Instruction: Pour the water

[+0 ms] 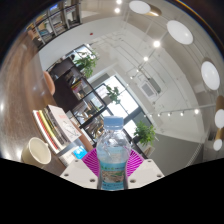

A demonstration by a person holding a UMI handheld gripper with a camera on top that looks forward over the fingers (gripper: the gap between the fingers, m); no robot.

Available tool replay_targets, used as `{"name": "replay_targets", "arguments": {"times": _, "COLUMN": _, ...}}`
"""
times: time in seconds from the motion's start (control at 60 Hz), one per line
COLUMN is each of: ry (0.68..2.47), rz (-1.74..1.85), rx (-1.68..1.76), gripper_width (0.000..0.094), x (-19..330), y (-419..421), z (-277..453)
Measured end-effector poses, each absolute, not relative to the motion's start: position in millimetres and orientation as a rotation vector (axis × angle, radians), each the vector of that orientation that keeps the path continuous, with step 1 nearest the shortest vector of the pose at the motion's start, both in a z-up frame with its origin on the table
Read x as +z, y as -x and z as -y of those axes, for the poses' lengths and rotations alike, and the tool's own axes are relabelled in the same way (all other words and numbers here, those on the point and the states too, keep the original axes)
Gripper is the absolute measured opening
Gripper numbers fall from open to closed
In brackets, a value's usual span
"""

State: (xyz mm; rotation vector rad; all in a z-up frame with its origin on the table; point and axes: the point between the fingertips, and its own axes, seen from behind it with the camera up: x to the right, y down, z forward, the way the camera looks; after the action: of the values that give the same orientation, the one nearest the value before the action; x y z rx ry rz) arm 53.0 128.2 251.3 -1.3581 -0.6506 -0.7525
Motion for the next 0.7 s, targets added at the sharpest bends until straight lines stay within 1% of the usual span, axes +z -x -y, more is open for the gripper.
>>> {"name": "replay_targets", "arguments": {"times": 0.1, "ry": 1.449, "rz": 0.379, "rx": -0.502, "gripper_width": 0.0294, "x": 251, "y": -79, "z": -123}}
{"name": "replay_targets", "arguments": {"times": 0.117, "ry": 1.463, "rz": 0.334, "rx": -0.465, "gripper_width": 0.0295, "x": 243, "y": -71, "z": -122}}
{"name": "replay_targets", "arguments": {"times": 0.15, "ry": 1.495, "rz": 0.265, "rx": -0.371, "gripper_width": 0.0295, "x": 239, "y": -88, "z": -123}}
{"name": "replay_targets", "arguments": {"times": 0.167, "ry": 1.512, "rz": 0.228, "rx": -0.325, "gripper_width": 0.0291, "x": 234, "y": -90, "z": -123}}
{"name": "replay_targets", "arguments": {"times": 0.2, "ry": 1.538, "rz": 0.165, "rx": -0.245, "gripper_width": 0.0311, "x": 225, "y": -96, "z": -123}}
{"name": "replay_targets", "arguments": {"times": 0.267, "ry": 1.585, "rz": 0.084, "rx": -0.14, "gripper_width": 0.0309, "x": 203, "y": -107, "z": -124}}
{"name": "replay_targets", "arguments": {"times": 0.283, "ry": 1.596, "rz": 0.061, "rx": -0.123, "gripper_width": 0.0311, "x": 189, "y": -102, "z": -127}}
{"name": "replay_targets", "arguments": {"times": 0.383, "ry": 1.663, "rz": 0.006, "rx": -0.06, "gripper_width": 0.0311, "x": 154, "y": -123, "z": -129}}
{"name": "replay_targets", "arguments": {"times": 0.417, "ry": 1.679, "rz": -0.023, "rx": -0.049, "gripper_width": 0.031, "x": 130, "y": -95, "z": -139}}
{"name": "replay_targets", "arguments": {"times": 0.433, "ry": 1.687, "rz": -0.02, "rx": -0.039, "gripper_width": 0.031, "x": 128, "y": -111, "z": -134}}
{"name": "replay_targets", "arguments": {"times": 0.533, "ry": 1.709, "rz": -0.014, "rx": -0.027, "gripper_width": 0.031, "x": 107, "y": -121, "z": -135}}
{"name": "replay_targets", "arguments": {"times": 0.55, "ry": 1.71, "rz": -0.013, "rx": -0.029, "gripper_width": 0.031, "x": 102, "y": -111, "z": -138}}
{"name": "replay_targets", "arguments": {"times": 0.633, "ry": 1.736, "rz": -0.014, "rx": -0.019, "gripper_width": 0.0318, "x": 85, "y": -115, "z": -131}}
{"name": "replay_targets", "arguments": {"times": 0.683, "ry": 1.716, "rz": -0.025, "rx": -0.024, "gripper_width": 0.0311, "x": 90, "y": -116, "z": -132}}
{"name": "replay_targets", "arguments": {"times": 0.7, "ry": 1.713, "rz": -0.031, "rx": -0.024, "gripper_width": 0.0312, "x": 86, "y": -113, "z": -139}}
